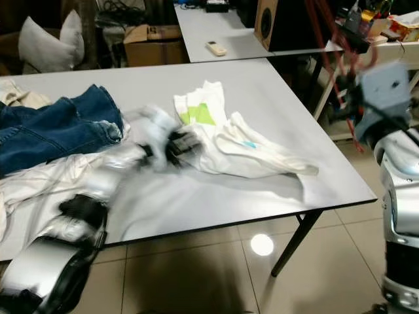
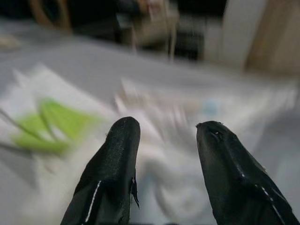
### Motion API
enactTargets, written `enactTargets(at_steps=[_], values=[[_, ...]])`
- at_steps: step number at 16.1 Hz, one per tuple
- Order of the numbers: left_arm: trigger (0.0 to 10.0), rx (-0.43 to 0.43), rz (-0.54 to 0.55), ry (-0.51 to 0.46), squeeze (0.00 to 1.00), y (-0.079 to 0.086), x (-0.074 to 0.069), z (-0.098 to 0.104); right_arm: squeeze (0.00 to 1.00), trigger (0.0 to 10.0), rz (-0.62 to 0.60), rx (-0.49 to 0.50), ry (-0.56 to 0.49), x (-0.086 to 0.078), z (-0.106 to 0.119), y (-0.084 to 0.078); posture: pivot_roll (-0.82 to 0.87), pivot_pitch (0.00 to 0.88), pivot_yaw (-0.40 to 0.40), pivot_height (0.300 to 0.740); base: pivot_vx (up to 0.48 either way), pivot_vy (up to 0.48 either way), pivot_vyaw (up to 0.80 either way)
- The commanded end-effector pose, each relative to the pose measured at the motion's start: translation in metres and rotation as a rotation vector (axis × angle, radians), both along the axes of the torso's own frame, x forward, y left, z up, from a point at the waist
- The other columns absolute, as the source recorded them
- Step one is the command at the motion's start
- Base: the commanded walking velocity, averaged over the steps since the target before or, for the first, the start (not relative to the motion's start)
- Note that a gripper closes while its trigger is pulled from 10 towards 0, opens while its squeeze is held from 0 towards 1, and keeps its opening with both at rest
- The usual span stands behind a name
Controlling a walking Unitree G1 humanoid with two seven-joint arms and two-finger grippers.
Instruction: Hang hanger
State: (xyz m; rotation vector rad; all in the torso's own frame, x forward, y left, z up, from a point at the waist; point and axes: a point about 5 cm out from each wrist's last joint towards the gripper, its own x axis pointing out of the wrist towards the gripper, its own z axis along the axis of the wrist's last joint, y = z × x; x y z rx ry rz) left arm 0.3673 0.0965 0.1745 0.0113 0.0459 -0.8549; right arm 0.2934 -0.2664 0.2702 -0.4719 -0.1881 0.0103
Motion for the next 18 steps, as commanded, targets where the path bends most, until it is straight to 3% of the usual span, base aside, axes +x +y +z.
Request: enactTargets(at_steps=[1, 2, 3, 4, 7, 9, 13, 18], values=[[10.0, -0.111, -0.001, -0.027, 0.00, 0.008, -0.003, 0.023, 0.00, 10.0, -0.001, 0.028, -0.008, -0.001, 0.003, 0.004, -0.19, 0.000, 0.043, 0.740, 0.000, 0.000, 0.00], [10.0, -0.182, 0.059, -0.065, 0.00, 0.023, -0.009, 0.039, 0.00, 10.0, 0.034, 0.062, -0.002, -0.003, 0.001, 0.013, -0.18, 0.000, 0.043, 0.740, 0.000, 0.000, 0.00], [10.0, -0.162, 0.217, -0.149, 0.00, 0.049, -0.022, 0.054, 0.00, 10.0, 0.104, 0.141, -0.006, -0.008, -0.001, 0.037, -0.17, 0.000, 0.043, 0.740, 0.000, 0.000, 0.00], [10.0, -0.130, 0.329, -0.203, 0.00, 0.061, -0.038, 0.053, 0.00, 10.0, 0.160, 0.211, -0.027, -0.013, -0.001, 0.061, -0.15, 0.000, 0.030, 0.740, 0.000, 0.000, 0.00], [10.0, -0.140, 0.433, -0.184, 0.00, 0.066, -0.053, 0.042, 0.00, 10.0, 0.209, 0.306, -0.008, -0.017, -0.011, 0.086, -0.13, 0.000, 0.029, 0.740, 0.000, 0.000, 0.00], [10.0, -0.062, 0.461, -0.133, 0.00, 0.060, -0.066, 0.025, 0.00, 10.0, 0.230, 0.384, 0.060, -0.021, -0.030, 0.103, -0.13, 0.000, 0.031, 0.740, 0.000, 0.347, 0.00], [10.0, 0.071, 0.515, -0.111, 0.00, 0.054, -0.071, 0.009, 0.00, 10.0, 0.182, 0.441, 0.134, -0.030, -0.056, 0.110, -0.12, 0.000, 0.031, 0.740, 0.000, 0.415, 0.00], [10.0, 0.120, 0.522, -0.115, 0.00, 0.051, -0.077, 0.004, 0.00, 10.0, 0.240, 0.441, 0.182, -0.028, -0.070, 0.120, -0.10, 0.000, 0.005, 0.740, 0.000, 0.412, 0.00]])
